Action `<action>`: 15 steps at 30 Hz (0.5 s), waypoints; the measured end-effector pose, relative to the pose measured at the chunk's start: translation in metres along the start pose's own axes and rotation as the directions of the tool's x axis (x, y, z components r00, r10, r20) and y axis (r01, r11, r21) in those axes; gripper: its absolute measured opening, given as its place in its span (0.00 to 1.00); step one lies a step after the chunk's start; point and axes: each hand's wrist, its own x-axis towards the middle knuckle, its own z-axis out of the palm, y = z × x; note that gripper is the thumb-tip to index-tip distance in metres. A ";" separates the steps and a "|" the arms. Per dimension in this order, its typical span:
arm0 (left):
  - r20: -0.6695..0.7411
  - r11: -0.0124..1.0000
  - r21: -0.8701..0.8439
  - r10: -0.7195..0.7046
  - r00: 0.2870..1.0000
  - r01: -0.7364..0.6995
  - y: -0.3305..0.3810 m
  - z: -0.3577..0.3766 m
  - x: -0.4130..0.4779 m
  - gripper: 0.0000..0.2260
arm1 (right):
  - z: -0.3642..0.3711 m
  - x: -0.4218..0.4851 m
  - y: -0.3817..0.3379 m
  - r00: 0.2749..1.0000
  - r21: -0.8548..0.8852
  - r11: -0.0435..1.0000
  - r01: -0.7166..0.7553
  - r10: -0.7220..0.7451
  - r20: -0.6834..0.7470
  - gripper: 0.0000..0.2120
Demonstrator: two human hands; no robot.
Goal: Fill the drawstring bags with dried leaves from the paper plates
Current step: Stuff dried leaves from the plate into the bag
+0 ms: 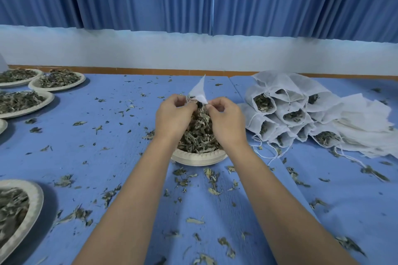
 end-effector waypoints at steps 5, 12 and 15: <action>0.248 0.999 0.003 -0.036 0.968 0.036 0.004 -0.011 0.000 0.10 | -0.002 0.002 0.003 0.999 0.049 0.998 -0.029 0.030 -0.025 0.04; -0.004 0.939 0.289 0.196 0.981 -0.186 -0.006 -0.007 0.001 0.09 | 0.003 -0.001 -0.001 0.998 0.130 0.990 -0.059 0.058 0.016 0.06; -0.087 0.890 0.379 0.306 0.948 -0.253 -0.006 -0.006 0.003 0.06 | 0.003 -0.003 -0.003 0.998 0.066 0.998 0.011 -0.014 0.053 0.08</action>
